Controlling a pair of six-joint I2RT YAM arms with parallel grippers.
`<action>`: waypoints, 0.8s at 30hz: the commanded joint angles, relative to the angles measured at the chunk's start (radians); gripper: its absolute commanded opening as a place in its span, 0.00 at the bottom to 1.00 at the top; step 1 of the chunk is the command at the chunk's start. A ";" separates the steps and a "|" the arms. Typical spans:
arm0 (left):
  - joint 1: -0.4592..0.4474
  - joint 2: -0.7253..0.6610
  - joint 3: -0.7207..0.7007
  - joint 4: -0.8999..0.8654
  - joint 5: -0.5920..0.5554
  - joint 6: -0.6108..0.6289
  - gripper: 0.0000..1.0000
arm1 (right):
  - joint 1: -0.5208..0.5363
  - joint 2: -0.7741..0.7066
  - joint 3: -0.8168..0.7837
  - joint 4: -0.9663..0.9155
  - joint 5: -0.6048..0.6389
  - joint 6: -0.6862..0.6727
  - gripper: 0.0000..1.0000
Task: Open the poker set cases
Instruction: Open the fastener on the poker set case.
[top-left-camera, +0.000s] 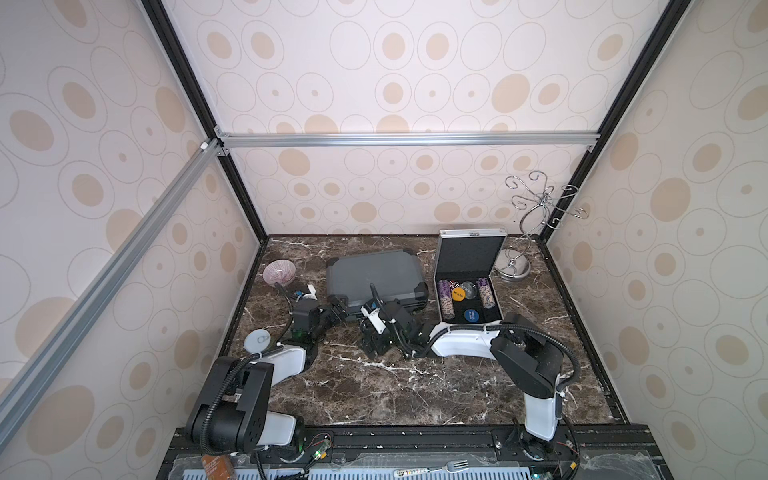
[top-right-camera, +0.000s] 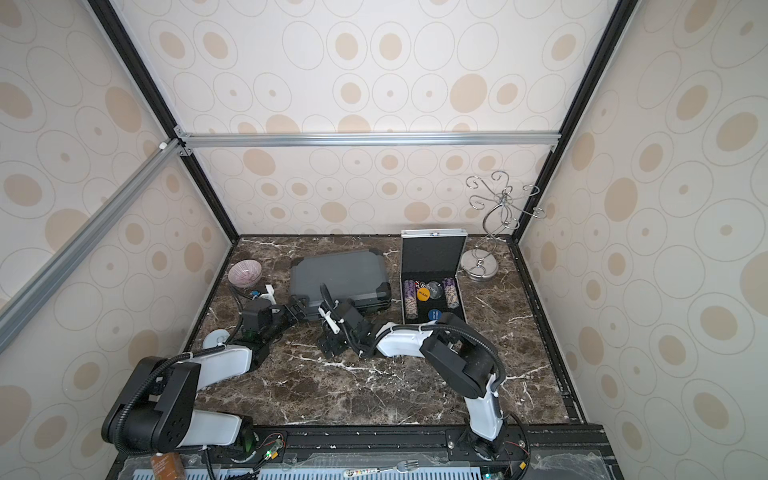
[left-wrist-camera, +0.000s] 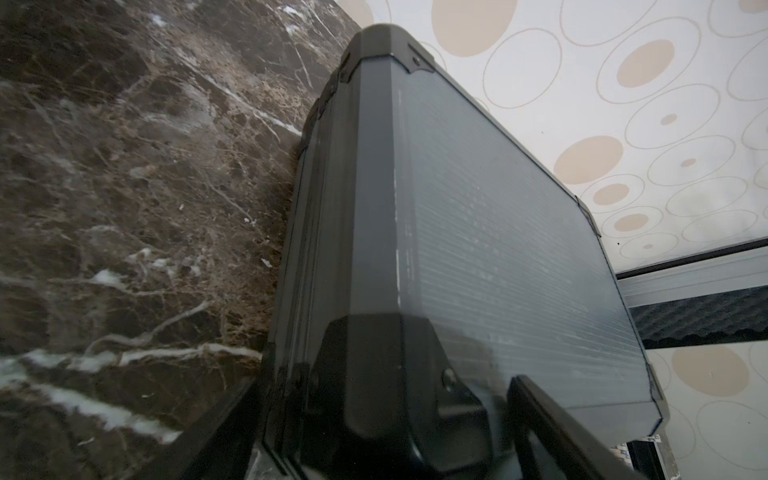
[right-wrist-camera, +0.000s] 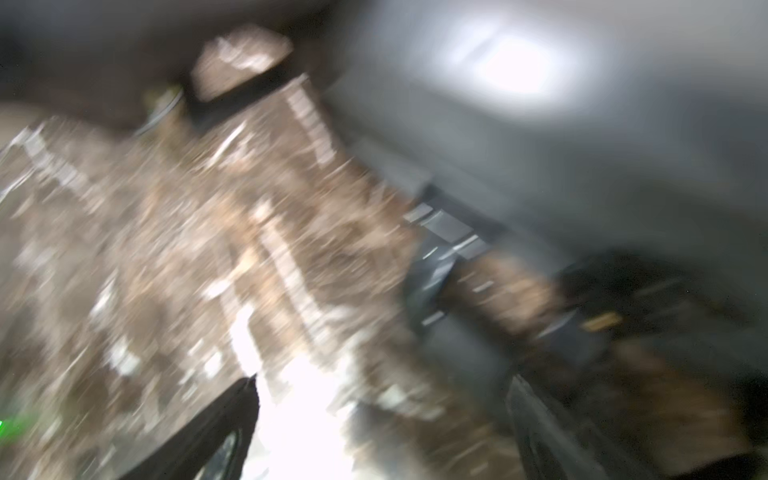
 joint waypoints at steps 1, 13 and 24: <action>0.010 0.020 -0.020 -0.092 0.019 0.001 0.92 | 0.009 -0.060 -0.048 0.049 -0.002 -0.018 0.96; 0.018 -0.004 -0.034 -0.096 0.018 0.015 0.93 | -0.013 -0.143 -0.064 0.031 0.279 0.029 0.99; 0.019 -0.052 -0.032 -0.069 0.051 0.049 0.97 | -0.051 -0.220 -0.032 -0.026 0.439 -0.016 0.99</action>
